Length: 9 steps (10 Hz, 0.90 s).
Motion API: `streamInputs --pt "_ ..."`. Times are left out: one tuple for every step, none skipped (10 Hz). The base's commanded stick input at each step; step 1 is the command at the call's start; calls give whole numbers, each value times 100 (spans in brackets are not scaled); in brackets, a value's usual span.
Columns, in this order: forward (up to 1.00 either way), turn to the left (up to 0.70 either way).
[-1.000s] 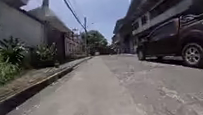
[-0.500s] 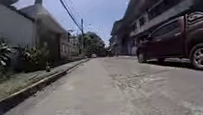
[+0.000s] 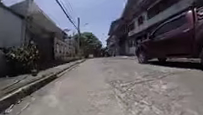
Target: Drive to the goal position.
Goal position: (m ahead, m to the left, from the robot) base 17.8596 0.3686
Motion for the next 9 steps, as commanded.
streamInputs --pt "100 1" --pt "100 1" --pt "100 1" --pt "100 1" --pt "100 1" --pt "100 1" --pt "100 1" --pt "100 1" --pt "100 1"
